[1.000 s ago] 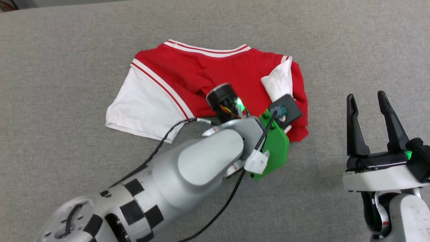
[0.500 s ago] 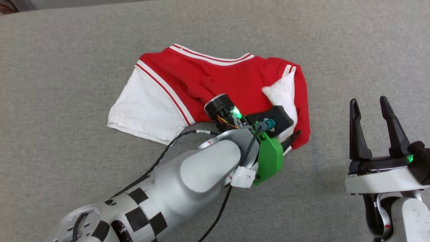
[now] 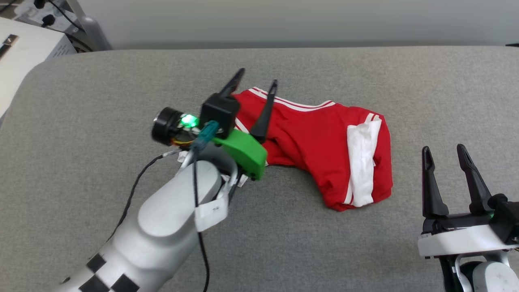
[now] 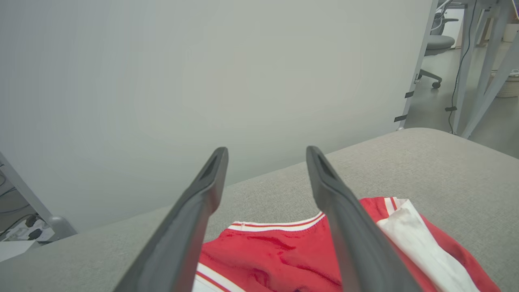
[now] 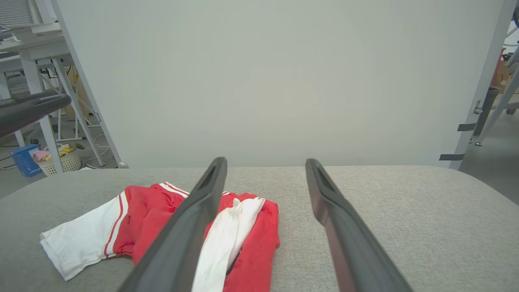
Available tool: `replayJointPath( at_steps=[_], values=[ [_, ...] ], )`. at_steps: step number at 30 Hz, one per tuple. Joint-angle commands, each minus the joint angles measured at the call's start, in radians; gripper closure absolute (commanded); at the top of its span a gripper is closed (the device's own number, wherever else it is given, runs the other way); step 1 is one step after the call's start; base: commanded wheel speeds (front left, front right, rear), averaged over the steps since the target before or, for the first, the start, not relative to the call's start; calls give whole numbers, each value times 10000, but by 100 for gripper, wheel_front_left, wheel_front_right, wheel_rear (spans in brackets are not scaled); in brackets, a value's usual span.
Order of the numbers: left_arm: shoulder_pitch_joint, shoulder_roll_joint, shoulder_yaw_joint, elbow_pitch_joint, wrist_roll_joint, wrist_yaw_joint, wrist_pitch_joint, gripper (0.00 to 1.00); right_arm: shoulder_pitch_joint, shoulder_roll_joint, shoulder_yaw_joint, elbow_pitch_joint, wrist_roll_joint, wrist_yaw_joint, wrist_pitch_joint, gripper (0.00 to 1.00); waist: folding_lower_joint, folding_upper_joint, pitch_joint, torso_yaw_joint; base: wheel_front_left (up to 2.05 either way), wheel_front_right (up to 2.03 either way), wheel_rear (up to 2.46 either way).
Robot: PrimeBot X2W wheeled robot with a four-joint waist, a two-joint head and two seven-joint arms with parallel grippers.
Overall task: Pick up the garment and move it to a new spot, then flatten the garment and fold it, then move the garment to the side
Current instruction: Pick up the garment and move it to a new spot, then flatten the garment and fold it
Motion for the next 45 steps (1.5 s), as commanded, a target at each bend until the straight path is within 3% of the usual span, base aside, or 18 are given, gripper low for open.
replayJointPath(
  at_steps=[1, 6, 7, 12, 17, 31, 39, 45],
  values=[
    [668, 288, 449, -375, 305, 238, -54, 0, 179, 0, -74, -12, -72, -7, -92, 0, 0, 0, -510, 388, 0, 0, 0],
    [2617, 1162, 2101, -1699, 987, 605, -56, 0, 465, 0, -226, -63, -165, -7, -92, 0, 0, 0, -871, 438, 0, 0, 0],
    [3906, 1483, 3152, -2306, 1299, 789, -57, 0, 611, 1, -283, -75, -159, -7, -92, 0, 0, 0, -1053, 455, 0, 0, 0],
    [5762, 1487, 4858, -3136, 1731, 789, -57, 0, 847, 1, -298, -28, -169, -7, -92, 0, 0, 0, -1291, 500, 0, 0, 0],
    [7317, 1048, 5975, -3551, 2291, 342, -58, 0, 1082, 1, -228, 241, -89, -7, -92, 0, 0, 0, -1491, 533, 0, 0, 0],
    [8794, -508, 7100, -3209, 3611, -939, -58, 0, 1696, 1, -167, 894, 33, -7, -92, 0, 0, 0, -1819, 533, 0, 0, 0],
    [8841, -951, 7641, -2993, 4108, -1373, -58, 0, 1624, 1, -203, 965, -31, -7, -92, 0, 0, 0, -1825, 538, 0, 0, 0],
    [8753, -1195, 7883, -2977, 4401, -1573, -58, 0, 710, -206, -295, 458, -299, -7, -92, 0, 0, 0, -1721, 578, 0, 0, 0]
  ],
)
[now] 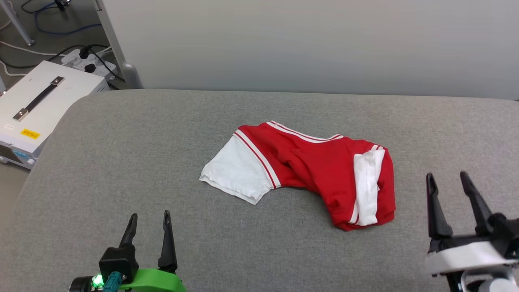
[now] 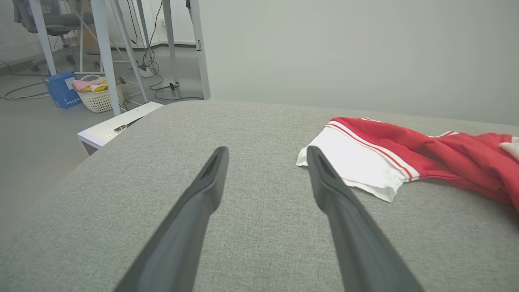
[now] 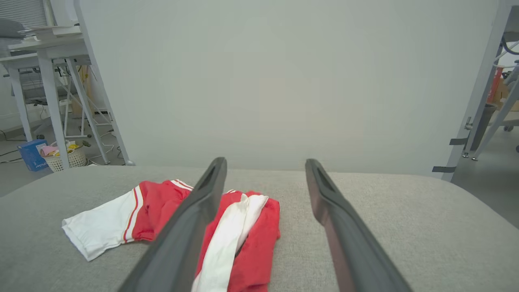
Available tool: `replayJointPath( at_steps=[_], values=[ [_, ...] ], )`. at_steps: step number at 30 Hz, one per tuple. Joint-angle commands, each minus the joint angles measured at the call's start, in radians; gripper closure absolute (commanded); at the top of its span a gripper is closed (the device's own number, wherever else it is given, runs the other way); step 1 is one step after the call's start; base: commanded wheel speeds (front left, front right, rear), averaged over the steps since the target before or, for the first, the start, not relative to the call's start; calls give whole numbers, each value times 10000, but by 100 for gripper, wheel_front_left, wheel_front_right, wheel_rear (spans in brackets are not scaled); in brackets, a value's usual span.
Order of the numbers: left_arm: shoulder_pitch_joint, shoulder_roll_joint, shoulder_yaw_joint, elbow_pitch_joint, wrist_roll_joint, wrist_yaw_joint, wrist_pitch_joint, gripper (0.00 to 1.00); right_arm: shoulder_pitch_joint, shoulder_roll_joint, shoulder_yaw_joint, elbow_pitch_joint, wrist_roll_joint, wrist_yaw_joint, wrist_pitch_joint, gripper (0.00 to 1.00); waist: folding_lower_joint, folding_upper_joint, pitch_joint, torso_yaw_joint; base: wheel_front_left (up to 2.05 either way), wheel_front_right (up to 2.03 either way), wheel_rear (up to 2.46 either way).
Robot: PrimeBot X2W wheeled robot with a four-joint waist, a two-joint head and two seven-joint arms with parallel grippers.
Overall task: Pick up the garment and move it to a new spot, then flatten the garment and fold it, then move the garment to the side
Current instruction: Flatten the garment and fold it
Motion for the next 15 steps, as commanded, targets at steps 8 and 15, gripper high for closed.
replayJointPath(
  at_steps=[8, 15],
  values=[
    [-132, -327, 165, 28, 366, -250, -59, 0, -2899, -1986, 1208, 651, 447, -7, -92, 0, 0, 0, 413, 120, 0, 0, 0],
    [-221, -483, 283, 56, 495, -355, -59, 0, -5358, -4115, 3927, 2229, 1665, -7, 1548, 0, 0, 0, 727, 221, 0, 0, 0]
  ],
)
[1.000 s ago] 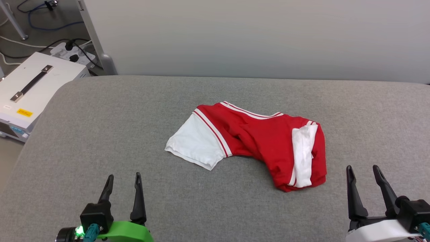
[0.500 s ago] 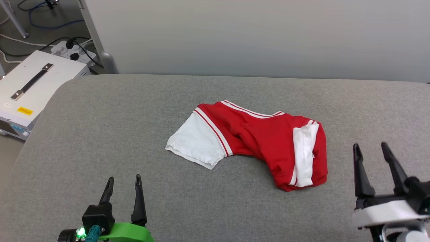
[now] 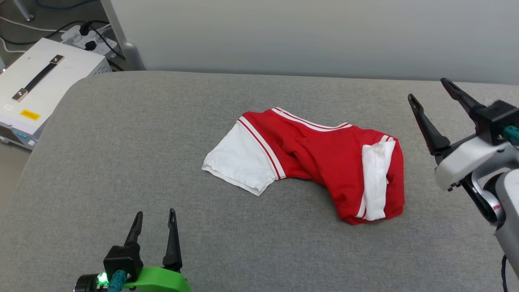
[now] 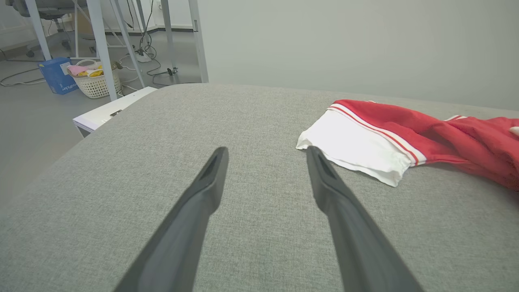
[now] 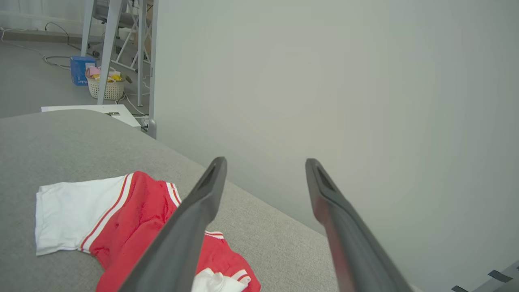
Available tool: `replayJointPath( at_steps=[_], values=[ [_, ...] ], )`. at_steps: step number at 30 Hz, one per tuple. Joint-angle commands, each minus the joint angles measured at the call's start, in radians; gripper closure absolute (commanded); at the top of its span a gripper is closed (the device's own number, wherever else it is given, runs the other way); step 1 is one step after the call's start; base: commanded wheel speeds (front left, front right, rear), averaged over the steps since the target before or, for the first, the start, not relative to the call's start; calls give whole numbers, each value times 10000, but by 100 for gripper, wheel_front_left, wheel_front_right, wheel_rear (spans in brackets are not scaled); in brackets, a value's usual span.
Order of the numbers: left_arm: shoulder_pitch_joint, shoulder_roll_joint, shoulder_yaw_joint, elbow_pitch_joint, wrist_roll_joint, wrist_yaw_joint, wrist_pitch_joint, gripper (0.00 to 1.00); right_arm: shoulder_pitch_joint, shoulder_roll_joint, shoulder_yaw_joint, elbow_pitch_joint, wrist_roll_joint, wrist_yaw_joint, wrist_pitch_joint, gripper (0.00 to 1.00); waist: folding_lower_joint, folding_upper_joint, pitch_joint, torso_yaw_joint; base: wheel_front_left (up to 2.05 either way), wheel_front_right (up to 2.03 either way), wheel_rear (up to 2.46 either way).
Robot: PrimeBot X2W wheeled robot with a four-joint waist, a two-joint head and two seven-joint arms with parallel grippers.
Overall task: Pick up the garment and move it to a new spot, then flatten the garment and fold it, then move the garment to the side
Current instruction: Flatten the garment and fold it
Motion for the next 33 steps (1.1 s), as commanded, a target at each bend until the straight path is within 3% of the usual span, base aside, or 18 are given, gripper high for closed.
replayJointPath(
  at_steps=[1, 2, 3, 6, 10, 15, 23, 24, 25, 26, 33],
  values=[
    [-181, -67, 30, 6, 110, -46, -59, 0, -343, -165, 340, 98, 336, -7, 557, 0, 0, 0, 124, 46, 0, 0, 0],
    [-207, -91, 52, 1, 125, -55, -59, 0, -624, -421, 852, 148, 796, -7, 1501, 0, 0, 0, 193, 59, 0, 0, 0],
    [-278, -136, 98, -30, 150, -64, -59, 0, -1101, -943, 1752, 72, 1973, -7, 3511, 0, 0, 0, 358, 87, 0, 0, 0],
    [-382, -174, 138, -56, 169, -86, -59, 0, -1429, -1510, 2676, -206, 3244, -7, 5505, 0, 0, 0, 555, 122, 0, 0, 0],
    [-583, -212, 134, -30, 188, -131, -59, 0, -1601, -1931, 3378, -302, 4458, -7, 7271, 0, 0, 0, 847, 230, 0, 0, 0],
    [-889, -246, 21, 18, 156, -161, -59, 0, -1723, -1850, 3791, 269, 4892, -7, 7732, 0, 0, 0, 1334, 435, 0, 0, 0],
    [-1343, -263, 43, 142, 45, -192, -59, 0, -1806, -1257, 4644, 1467, 5031, -7, 6725, 0, 0, 0, 1906, 615, 0, 0, 0],
    [-1361, -265, 91, 238, 2, -188, -59, 0, -1875, -1276, 4935, 1592, 4957, -7, 6102, 16, 0, 0, 1863, 560, 0, 0, 0],
    [-1360, -265, 104, 278, -9, -188, -59, 0, -1901, -1301, 4999, 1581, 5008, -7, 5841, 93, 0, 0, 1829, 533, 0, 0, 0],
    [-1368, -265, 111, 310, -22, -192, -59, 0, -1929, -1329, 4987, 1577, 5042, -7, 5573, 100, 0, 0, 1790, 512, 0, 0, 0],
    [-1312, -266, 165, 472, -22, -274, -59, 0, -1883, -1600, 4367, 1252, 5296, -7, 3580, 100, 0, 0, 1455, 272, 0, 0, 0]
  ],
)
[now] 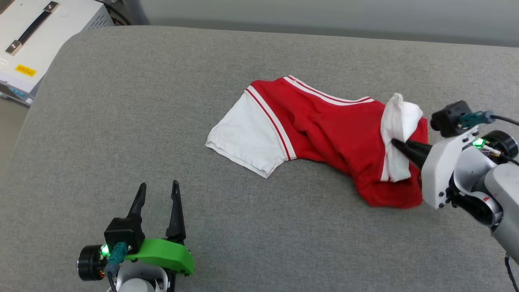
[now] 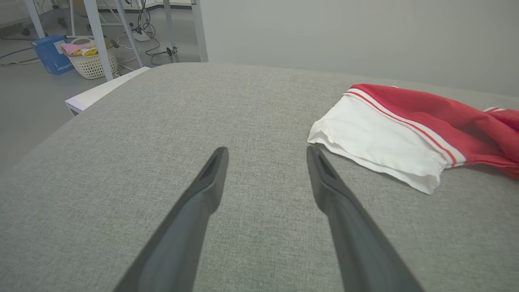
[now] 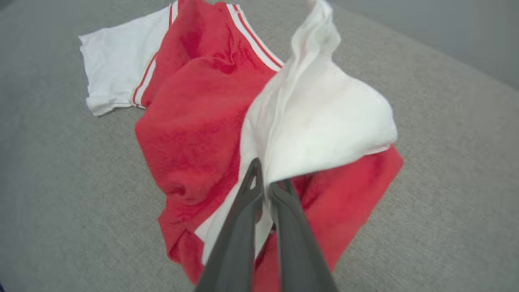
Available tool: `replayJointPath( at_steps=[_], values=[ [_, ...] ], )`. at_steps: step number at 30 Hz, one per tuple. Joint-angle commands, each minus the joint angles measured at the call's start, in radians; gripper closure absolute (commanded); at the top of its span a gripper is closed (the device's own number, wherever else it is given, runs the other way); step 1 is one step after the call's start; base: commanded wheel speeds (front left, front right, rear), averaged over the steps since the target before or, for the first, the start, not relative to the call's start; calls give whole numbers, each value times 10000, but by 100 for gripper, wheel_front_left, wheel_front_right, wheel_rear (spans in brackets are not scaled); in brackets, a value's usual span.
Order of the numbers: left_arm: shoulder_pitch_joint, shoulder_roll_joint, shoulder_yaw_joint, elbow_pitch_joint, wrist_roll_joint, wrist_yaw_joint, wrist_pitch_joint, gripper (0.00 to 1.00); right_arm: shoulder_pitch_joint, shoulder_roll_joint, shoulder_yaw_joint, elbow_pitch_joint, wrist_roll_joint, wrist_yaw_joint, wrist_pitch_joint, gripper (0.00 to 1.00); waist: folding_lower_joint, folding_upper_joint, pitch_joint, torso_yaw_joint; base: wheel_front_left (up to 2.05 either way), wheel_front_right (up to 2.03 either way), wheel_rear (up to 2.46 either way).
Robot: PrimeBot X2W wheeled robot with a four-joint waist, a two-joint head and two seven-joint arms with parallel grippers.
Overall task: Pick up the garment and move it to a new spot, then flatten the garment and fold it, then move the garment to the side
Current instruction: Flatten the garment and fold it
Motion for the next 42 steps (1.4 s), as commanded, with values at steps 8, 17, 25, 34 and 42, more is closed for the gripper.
replayJointPath(
  at_steps=[8, 17, 25, 34, 42],
  values=[
    [43, -42, 334, 41, 79, -156, -59, 0, 975, -450, -2161, -58, 952, -7, -1400, 100, -1, 0, -265, -471, 0, 0, 0],
    [-14, -43, 412, 150, 50, -234, -59, 0, 2562, -445, -4331, 1847, 1684, -7, -2122, 100, -1, 0, -51, -745, 0, 0, 0],
    [-177, -43, 388, 311, 57, -269, -59, 0, 3111, 137, -5069, 3947, 1576, -7, -2293, 100, -1, 0, 25, -719, 0, 0, 0],
    [-8, -43, 678, 439, 268, -394, -59, 0, 3018, 422, -5685, 3954, 473, -7, -4383, 0, -1, 0, -550, -890, 0, 0, 0],
    [-408, 68, 1021, 374, 582, -698, -59, 0, 3192, 1519, -7765, 1807, -2794, -7, -5179, 0, -1, 0, -775, -1093, 0, 0, 0]
  ],
)
